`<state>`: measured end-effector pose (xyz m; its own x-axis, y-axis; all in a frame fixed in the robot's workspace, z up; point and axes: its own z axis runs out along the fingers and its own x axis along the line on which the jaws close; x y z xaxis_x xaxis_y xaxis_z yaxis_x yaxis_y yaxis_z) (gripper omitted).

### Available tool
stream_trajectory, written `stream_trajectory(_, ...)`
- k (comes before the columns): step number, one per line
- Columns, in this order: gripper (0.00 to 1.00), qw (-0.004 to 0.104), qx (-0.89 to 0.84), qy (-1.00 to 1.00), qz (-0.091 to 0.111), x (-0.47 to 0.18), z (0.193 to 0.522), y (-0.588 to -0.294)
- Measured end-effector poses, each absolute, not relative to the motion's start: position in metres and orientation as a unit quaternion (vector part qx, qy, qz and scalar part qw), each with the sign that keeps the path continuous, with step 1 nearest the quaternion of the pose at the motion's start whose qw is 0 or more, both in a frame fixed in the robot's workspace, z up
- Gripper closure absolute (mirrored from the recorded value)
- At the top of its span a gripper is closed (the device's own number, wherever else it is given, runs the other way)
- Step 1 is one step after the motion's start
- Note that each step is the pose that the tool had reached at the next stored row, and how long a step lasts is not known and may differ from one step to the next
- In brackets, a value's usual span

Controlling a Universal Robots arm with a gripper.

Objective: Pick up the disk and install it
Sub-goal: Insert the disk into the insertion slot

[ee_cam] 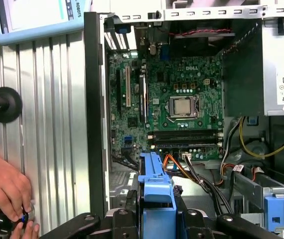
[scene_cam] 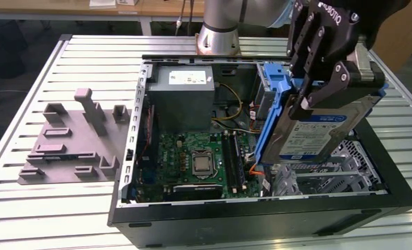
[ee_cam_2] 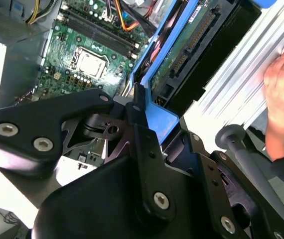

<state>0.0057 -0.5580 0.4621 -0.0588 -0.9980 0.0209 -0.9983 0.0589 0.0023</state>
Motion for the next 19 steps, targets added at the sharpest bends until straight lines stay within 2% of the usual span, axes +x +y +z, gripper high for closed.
stream_trajectory(19, 0.64, 0.008, 0.686, -0.728, 0.007, 0.027, 0.458, -0.558)
